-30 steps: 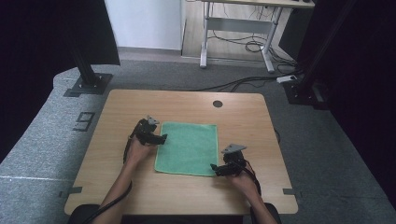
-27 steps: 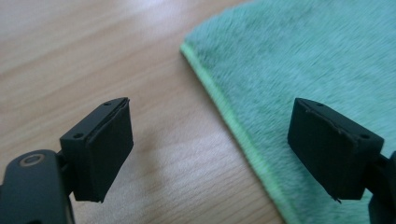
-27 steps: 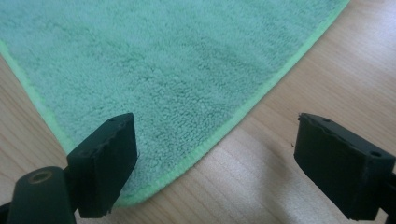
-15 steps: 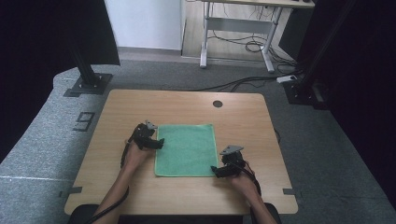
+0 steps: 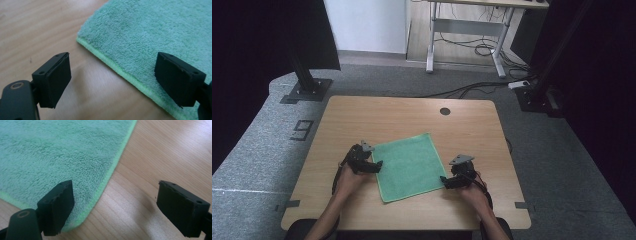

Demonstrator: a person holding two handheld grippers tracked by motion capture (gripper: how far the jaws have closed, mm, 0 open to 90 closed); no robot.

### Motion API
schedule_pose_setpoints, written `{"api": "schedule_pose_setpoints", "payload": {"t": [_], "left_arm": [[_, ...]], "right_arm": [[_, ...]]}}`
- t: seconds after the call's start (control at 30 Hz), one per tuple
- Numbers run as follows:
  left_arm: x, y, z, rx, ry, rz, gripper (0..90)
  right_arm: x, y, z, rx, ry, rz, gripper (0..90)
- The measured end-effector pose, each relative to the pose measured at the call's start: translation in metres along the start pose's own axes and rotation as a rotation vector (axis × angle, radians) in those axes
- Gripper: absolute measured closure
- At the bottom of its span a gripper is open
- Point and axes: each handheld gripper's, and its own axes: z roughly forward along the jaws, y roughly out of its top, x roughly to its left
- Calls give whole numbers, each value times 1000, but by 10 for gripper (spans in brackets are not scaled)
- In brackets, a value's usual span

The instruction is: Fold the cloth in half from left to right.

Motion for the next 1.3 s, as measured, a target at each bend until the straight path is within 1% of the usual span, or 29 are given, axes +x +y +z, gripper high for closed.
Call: {"api": "schedule_pose_setpoints", "payload": {"t": [0.13, 0.23, 0.3, 0.4, 0.47, 0.57, 0.63, 0.77, 0.87, 0.9, 1.0, 1.03, 1.1, 1.17, 1.23, 1.3], "left_arm": [[-3, -9, -7, -7, -32, -10, 140], [-3, -13, -9, -13, -53, -10, 140], [0, -13, -9, -12, -69, -7, 139], [7, -8, -11, -24, -65, -19, 138], [13, -5, -14, -41, -62, -34, 140], [23, 1, -16, -54, -38, -39, 141], [30, 4, -15, -56, -23, -50, 142], [45, 7, -9, -56, 8, -80, 144], [52, 6, -2, -51, 17, -92, 144], [54, 5, 0, -48, 20, -96, 144], [56, 1, 8, -37, 13, -104, 144], [56, 0, 10, -32, 13, -100, 143], [57, -2, 12, -44, 1, -116, 141], [58, -4, 12, -56, -5, -115, 140], [59, -4, 13, -56, -13, -124, 141], [58, -5, 13, -57, -8, -125, 142]], "right_arm": [[-4, -1, 0, -4, -12, 6, 143], [-7, -2, 1, -4, -3, 31, 145], [-7, -3, 1, -6, 4, 39, 146], [-10, -4, 2, -9, 25, 61, 145], [-13, -6, 3, -12, 50, 97, 133], [-15, -6, 4, -18, 58, 86, 133], [-15, -7, 4, -19, 59, 86, 133], [-15, -7, 4, -25, 61, 84, 131], [-15, -8, 4, -28, 62, 83, 130], [-15, -8, 4, -29, 62, 83, 130], [-15, -8, 4, -32, 62, 82, 129], [-15, -8, 4, -32, 62, 82, 129], [-15, -8, 4, -34, 63, 82, 128], [-15, -8, 4, -34, 64, 82, 128], [-15, -8, 4, -35, 64, 82, 128], [-15, -9, 4, -36, 64, 82, 128]]}}
